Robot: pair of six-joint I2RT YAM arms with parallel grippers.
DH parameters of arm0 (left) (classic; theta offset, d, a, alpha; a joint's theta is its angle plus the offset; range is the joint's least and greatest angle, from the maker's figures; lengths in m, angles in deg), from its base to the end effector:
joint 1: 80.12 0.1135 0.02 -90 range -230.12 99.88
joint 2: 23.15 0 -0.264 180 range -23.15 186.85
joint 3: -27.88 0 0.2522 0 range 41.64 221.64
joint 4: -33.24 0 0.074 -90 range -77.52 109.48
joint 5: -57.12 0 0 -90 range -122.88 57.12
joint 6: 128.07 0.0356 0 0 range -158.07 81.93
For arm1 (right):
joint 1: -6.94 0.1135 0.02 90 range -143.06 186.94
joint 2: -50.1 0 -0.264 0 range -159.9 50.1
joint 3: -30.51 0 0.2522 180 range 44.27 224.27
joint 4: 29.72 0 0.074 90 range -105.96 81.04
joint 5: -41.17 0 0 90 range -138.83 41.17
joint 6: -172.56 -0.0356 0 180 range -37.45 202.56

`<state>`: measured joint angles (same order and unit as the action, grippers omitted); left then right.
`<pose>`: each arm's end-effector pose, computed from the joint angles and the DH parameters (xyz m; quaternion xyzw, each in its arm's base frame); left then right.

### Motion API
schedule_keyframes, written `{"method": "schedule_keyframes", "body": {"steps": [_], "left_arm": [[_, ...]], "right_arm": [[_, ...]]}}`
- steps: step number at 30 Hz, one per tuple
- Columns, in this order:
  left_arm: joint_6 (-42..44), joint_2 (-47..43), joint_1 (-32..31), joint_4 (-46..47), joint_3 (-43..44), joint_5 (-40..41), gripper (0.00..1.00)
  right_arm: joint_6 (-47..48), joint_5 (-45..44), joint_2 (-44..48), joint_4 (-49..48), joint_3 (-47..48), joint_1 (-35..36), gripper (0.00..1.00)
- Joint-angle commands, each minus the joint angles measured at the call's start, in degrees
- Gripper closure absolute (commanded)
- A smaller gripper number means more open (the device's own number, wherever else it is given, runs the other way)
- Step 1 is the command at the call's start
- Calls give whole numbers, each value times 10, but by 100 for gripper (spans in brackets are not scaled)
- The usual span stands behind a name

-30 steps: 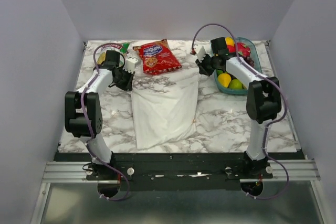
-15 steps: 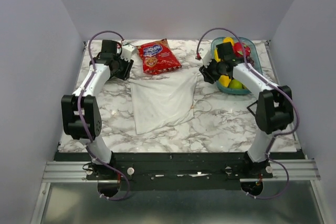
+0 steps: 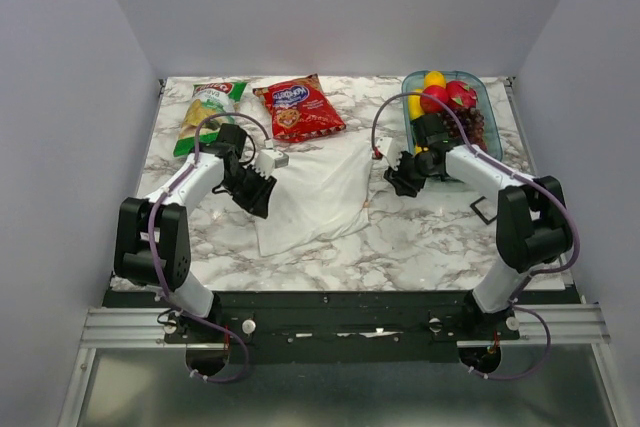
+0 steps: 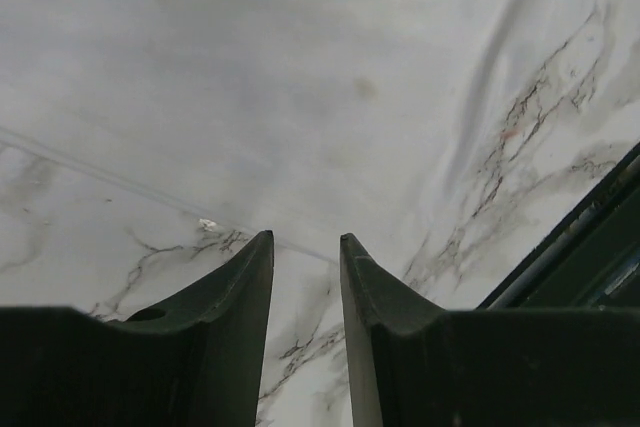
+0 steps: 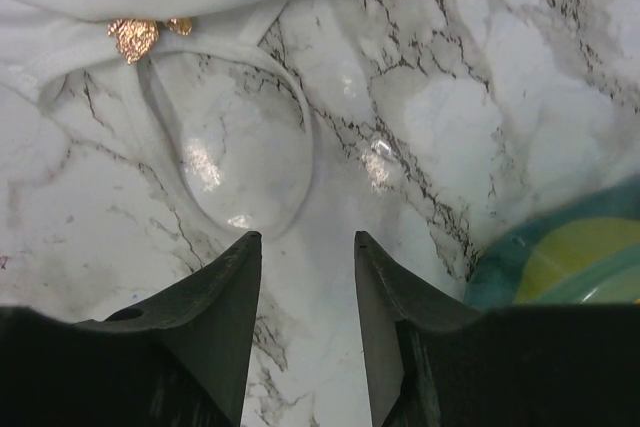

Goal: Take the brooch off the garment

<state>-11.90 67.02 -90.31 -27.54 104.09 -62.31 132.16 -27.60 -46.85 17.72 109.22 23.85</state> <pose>0.2855 -0.0691 0.2154 0.3311 0.9003 -0.2315 0.1622 0.3174 0.1100 0.1989 -0.5593 0.7822 0.1145 0.2493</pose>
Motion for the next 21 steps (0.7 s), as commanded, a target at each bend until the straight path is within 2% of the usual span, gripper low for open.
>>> {"method": "schedule_keyframes", "body": {"steps": [1, 11, 15, 21], "left_arm": [[31, 18, -4, -29, -8, -17, 60], [37, 81, -5, -18, -22, 24, 62], [36, 99, -5, -15, -29, 51, 63], [47, 101, -2, -12, -46, 102, 64]], "right_arm": [[14, 14, -30, 3, 31, 29, 50], [-26, -44, -85, 18, 44, 58, 55], [-36, -87, -64, 28, 9, 57, 57], [-35, -134, 11, 32, -105, 52, 58]]}}
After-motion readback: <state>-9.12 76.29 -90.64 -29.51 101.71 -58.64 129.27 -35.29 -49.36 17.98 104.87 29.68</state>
